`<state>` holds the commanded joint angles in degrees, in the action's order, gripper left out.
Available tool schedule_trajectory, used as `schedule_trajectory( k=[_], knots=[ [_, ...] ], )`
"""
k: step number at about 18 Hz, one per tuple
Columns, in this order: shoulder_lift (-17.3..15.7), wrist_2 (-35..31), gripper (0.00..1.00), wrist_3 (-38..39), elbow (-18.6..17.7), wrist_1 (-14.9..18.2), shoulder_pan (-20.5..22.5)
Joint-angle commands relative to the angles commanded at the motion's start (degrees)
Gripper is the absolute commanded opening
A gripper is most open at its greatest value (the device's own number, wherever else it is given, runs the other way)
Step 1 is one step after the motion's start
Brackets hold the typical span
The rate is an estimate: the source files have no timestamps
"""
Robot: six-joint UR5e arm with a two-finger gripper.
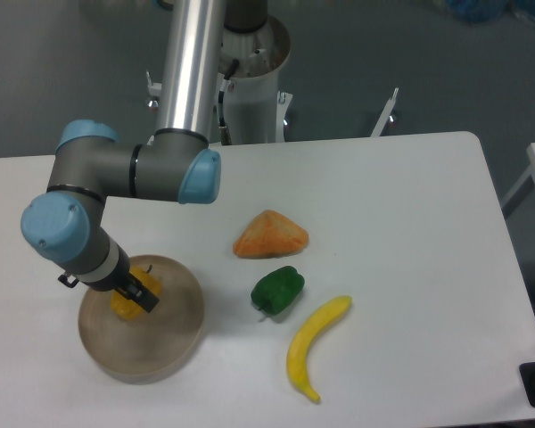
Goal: Place the yellow pepper on the plate
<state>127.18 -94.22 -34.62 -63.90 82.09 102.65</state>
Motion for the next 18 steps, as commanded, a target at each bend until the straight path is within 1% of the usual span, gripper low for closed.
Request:
schedule_trajectory(
  k=[5, 10, 14, 18],
  knots=[
    [-2.9, -0.1, 0.99, -7.0, -0.2, 0.3, 6.9],
    [-4.0, -0.3, 0.99, -14.2, -0.1, 0.2, 13.4],
    [-3.7, -0.4, 0.99, -18.9, -0.2, -0.1, 17.3],
    [-4.0, -0.4, 0.99, -20.8, -0.4, -0.5, 19.2]
  ],
)
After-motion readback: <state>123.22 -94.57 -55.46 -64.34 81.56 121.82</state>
